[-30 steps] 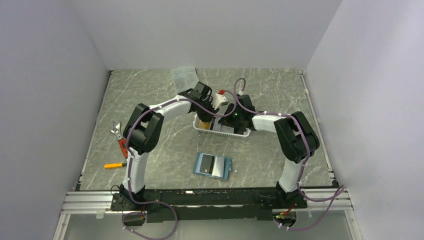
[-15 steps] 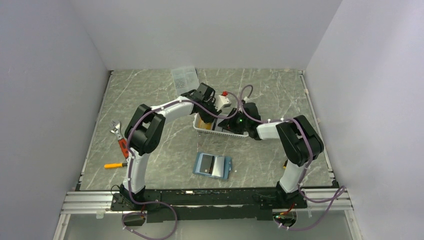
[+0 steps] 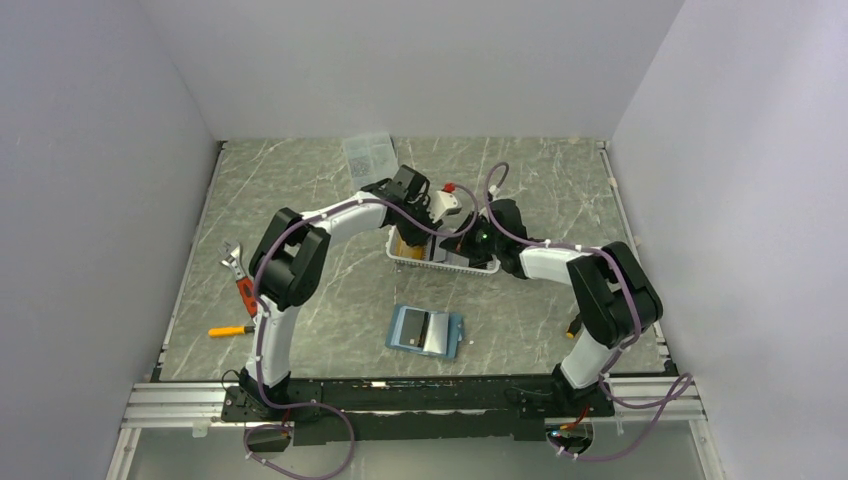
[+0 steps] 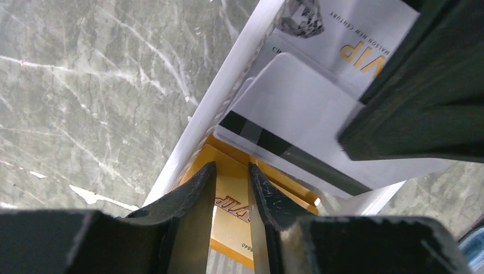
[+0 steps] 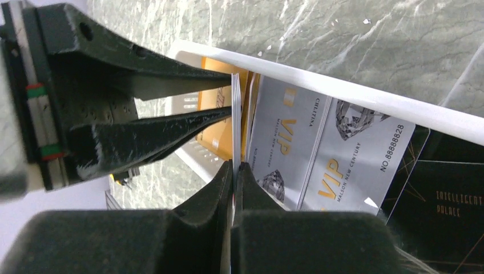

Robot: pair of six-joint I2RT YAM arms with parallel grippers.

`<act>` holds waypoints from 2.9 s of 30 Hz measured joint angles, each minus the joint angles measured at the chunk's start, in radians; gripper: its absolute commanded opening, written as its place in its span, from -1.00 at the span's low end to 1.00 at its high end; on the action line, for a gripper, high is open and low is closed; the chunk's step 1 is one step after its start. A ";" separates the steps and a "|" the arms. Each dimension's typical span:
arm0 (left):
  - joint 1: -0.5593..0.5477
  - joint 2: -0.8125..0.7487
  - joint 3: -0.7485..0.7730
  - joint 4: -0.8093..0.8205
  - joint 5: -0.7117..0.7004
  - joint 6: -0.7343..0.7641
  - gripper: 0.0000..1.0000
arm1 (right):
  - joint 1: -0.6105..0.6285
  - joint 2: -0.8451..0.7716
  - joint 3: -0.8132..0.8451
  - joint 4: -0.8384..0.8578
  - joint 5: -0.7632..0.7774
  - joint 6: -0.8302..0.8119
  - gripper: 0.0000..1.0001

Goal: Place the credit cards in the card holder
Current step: Pick up the credit card from the storage box, then place the credit card in the storage box.

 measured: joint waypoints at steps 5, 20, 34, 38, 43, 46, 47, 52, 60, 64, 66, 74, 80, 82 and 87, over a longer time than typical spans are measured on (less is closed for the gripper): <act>0.027 0.000 0.004 -0.018 0.001 0.010 -0.32 | 0.001 -0.038 0.005 -0.050 0.014 -0.049 -1.00; 0.161 -0.197 0.095 -0.192 0.315 -0.148 -0.06 | -0.057 -0.170 -0.051 0.033 -0.101 -0.064 -1.00; 0.154 -0.118 -0.015 -0.042 0.687 -0.415 0.34 | -0.088 -0.230 -0.132 0.217 -0.257 0.017 -1.00; 0.158 -0.121 -0.063 0.065 0.765 -0.504 0.25 | -0.095 -0.234 -0.140 0.273 -0.280 0.049 -1.00; 0.164 -0.133 -0.147 0.213 0.869 -0.626 -0.11 | -0.095 -0.226 -0.145 0.323 -0.287 0.073 -1.00; 0.169 -0.150 -0.184 0.296 0.902 -0.687 -0.19 | -0.095 -0.224 -0.147 0.317 -0.286 0.070 -1.00; 0.172 -0.154 -0.192 0.316 0.911 -0.698 -0.21 | -0.095 -0.225 -0.146 0.317 -0.288 0.065 -1.00; 0.180 -0.155 -0.197 0.357 0.931 -0.736 -0.37 | -0.094 -0.229 -0.146 0.318 -0.297 0.049 -0.75; 0.183 -0.172 -0.208 0.404 0.977 -0.754 -0.45 | -0.095 -0.173 -0.146 0.359 -0.309 0.093 -0.42; 0.187 -0.174 -0.209 0.417 0.990 -0.763 -0.47 | -0.095 -0.156 -0.146 0.419 -0.319 0.127 -0.40; 0.188 -0.175 -0.217 0.445 1.004 -0.781 -0.47 | -0.095 -0.145 -0.147 0.463 -0.326 0.153 -0.39; 0.188 -0.175 -0.264 0.548 1.046 -0.877 -0.74 | -0.094 -0.092 -0.198 0.686 -0.357 0.286 -0.38; 0.189 -0.175 -0.290 0.660 1.057 -0.978 -0.75 | -0.094 -0.092 -0.206 0.737 -0.360 0.304 -0.50; 0.189 -0.175 -0.290 0.667 1.057 -0.981 -0.76 | -0.094 -0.094 -0.206 0.740 -0.360 0.303 -0.55; 0.193 -0.175 -0.252 0.528 1.056 -0.887 -0.77 | -0.094 -0.132 -0.208 0.680 -0.356 0.273 -0.57</act>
